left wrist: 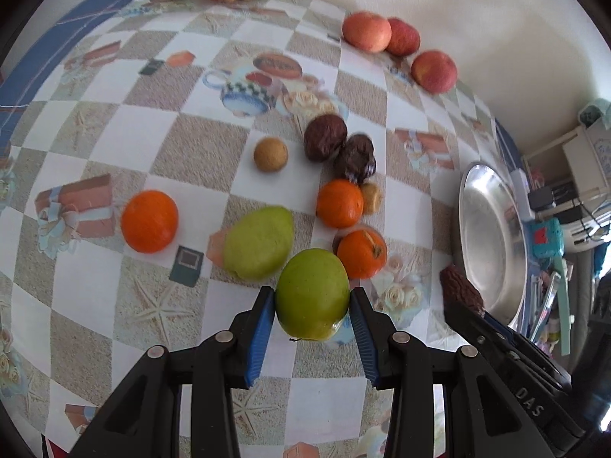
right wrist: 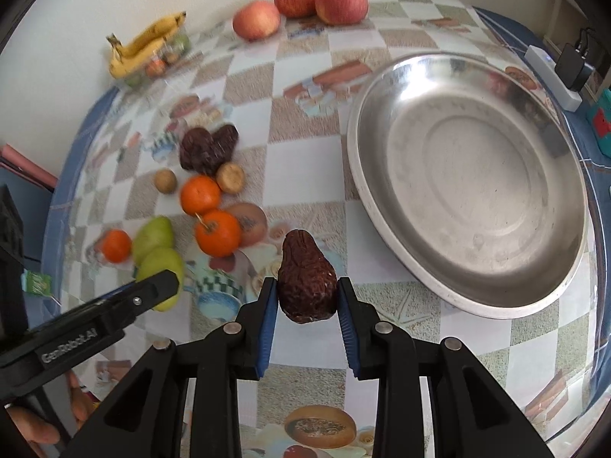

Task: Organize fruits
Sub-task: 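Carry the jujube and date into the steel bowl and open both tools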

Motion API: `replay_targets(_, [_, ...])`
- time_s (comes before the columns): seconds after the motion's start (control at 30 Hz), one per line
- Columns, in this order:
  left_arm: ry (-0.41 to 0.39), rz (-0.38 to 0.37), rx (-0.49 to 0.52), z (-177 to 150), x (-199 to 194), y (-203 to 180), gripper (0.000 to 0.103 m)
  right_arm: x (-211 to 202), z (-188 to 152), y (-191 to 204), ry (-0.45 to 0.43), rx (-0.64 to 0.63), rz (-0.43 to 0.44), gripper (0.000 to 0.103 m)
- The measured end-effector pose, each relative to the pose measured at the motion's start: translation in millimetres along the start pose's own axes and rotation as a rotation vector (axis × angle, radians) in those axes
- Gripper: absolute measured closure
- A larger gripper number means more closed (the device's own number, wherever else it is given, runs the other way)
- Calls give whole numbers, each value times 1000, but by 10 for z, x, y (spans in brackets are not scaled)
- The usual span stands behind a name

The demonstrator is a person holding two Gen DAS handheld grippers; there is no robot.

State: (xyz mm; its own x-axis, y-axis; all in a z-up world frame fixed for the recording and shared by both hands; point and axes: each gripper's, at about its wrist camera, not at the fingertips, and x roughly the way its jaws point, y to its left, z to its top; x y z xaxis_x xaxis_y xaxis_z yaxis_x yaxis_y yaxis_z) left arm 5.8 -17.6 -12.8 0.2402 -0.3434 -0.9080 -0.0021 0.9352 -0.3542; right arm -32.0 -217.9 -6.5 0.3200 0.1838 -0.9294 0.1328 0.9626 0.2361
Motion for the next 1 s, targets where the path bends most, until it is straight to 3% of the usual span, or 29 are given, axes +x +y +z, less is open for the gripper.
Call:
replay_targets(0.23, [-40, -18, 29, 43, -48, -117, 60, -107, 31, -73, -38, 42, -10, 71])
replay_targets(0.5, [-52, -50, 183, 86, 42, -667, 60, -340, 140, -461, -156, 186, -183, 71])
replay_targets(0.87, [-85, -103, 455, 135, 293, -1603, 60, -495, 237, -948, -257, 381, -259, 70])
replay_targets(1.0, [-91, -99, 502, 149, 424, -1787, 60, -525, 272, -1092, -278, 429, -282, 70])
